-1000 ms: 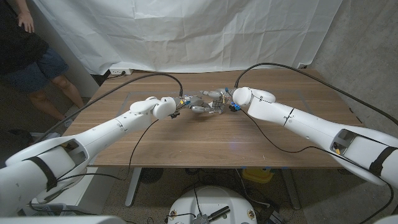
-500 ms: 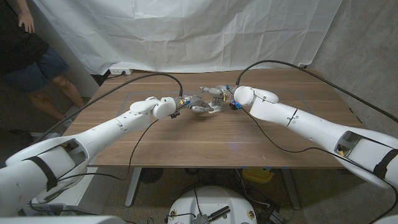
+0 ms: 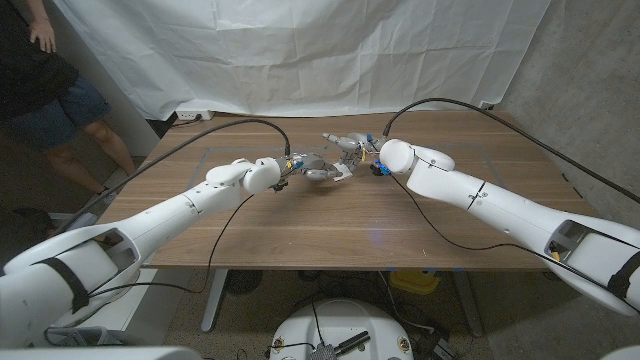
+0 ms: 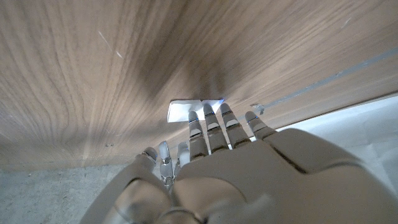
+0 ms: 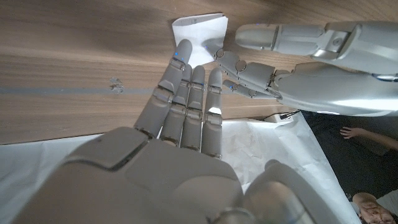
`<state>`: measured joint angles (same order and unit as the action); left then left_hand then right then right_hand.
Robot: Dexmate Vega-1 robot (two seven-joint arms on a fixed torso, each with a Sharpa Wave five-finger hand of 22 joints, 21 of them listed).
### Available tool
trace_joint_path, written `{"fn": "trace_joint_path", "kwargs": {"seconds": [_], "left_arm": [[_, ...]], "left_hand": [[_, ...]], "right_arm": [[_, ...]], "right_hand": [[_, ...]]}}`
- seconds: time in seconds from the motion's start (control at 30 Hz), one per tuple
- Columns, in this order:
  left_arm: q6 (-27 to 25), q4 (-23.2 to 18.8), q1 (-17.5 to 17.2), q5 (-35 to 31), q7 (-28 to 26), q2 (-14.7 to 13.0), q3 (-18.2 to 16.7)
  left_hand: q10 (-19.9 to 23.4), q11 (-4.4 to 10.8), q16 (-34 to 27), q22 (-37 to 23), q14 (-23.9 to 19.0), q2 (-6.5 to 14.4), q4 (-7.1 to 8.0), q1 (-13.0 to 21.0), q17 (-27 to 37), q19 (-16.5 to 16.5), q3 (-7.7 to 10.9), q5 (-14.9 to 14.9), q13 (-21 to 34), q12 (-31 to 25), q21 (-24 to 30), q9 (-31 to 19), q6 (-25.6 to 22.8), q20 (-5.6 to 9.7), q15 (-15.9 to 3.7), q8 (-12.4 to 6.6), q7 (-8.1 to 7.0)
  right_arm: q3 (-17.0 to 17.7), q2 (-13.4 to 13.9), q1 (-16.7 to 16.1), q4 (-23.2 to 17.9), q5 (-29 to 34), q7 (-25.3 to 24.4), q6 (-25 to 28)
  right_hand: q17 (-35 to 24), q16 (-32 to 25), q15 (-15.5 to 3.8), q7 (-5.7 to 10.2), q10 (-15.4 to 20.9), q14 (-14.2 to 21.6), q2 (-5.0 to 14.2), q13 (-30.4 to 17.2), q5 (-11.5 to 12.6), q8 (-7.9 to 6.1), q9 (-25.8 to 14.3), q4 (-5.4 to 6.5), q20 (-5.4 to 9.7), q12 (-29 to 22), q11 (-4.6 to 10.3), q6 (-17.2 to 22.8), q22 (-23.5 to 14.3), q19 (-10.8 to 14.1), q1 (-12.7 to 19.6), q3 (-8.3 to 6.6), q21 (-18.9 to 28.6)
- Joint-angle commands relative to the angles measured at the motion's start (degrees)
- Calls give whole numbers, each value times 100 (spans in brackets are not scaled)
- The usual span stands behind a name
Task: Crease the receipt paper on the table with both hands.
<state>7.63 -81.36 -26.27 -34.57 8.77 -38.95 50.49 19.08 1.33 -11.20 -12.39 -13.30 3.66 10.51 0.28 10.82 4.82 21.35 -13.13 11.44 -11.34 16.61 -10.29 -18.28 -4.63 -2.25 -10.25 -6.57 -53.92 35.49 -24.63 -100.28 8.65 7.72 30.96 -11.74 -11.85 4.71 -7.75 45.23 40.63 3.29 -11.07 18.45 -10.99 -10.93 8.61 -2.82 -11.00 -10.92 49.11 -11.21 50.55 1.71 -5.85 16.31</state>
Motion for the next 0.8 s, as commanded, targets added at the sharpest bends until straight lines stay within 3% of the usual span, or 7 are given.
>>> {"fn": "trace_joint_path", "kwargs": {"seconds": [0.03, 0.43, 0.6, 0.8], "left_arm": [[283, 63, -249, 664, -426, 73, -414], [758, 385, -487, 1583, -533, 283, -825], [946, 500, -586, 1873, -562, 355, -966], [1154, 598, -681, 2140, -569, 418, -1101]], "left_hand": [[-102, -14, -8, -19, 2, 519, -5, -6, 23, 10, -24, -35, 12, 25, 38, -12, 130, -7, 6, 28, -29], [-292, -39, 5, -17, 56, 521, -16, 10, 28, -25, -17, -36, 23, 50, 56, -15, 366, -29, 14, 45, -58], [-500, -43, 44, -16, 191, 517, -22, 19, 30, -20, -11, -37, 26, 81, 57, -15, 496, -30, 18, 37, -48], [-571, -17, 54, -16, 251, 515, -25, 24, 31, -6, -8, -36, 27, 81, 53, -15, 546, -41, 13, 31, -54]], "right_arm": [[321, 48, -339, -19, -245, -385, -341], [658, 46, -648, 116, -659, -639, -823], [787, 44, -796, 127, -754, -838, -1040], [1089, -17, -1119, 287, -1089, -1169, -1672]], "right_hand": [[-7, 8, -6, 55, -69, -44, 51, -24, 34, 26, -7, 0, -40, 15, 9, -52, 3, -18, 42, 22, -14], [-3, 51, 36, 45, -166, -161, 65, -26, 36, 46, -8, -19, -62, 26, -18, -231, 6, -77, 76, 28, -51], [-1, 119, 41, 59, -375, -427, 84, -28, 34, 7, -8, -38, -134, 50, 24, -279, 18, -443, 115, 36, -217], [0, 140, 86, 127, -702, -770, 114, -32, 24, 46, -9, -57, -296, 73, 79, -622, 39, -906, 159, 44, -420]]}}
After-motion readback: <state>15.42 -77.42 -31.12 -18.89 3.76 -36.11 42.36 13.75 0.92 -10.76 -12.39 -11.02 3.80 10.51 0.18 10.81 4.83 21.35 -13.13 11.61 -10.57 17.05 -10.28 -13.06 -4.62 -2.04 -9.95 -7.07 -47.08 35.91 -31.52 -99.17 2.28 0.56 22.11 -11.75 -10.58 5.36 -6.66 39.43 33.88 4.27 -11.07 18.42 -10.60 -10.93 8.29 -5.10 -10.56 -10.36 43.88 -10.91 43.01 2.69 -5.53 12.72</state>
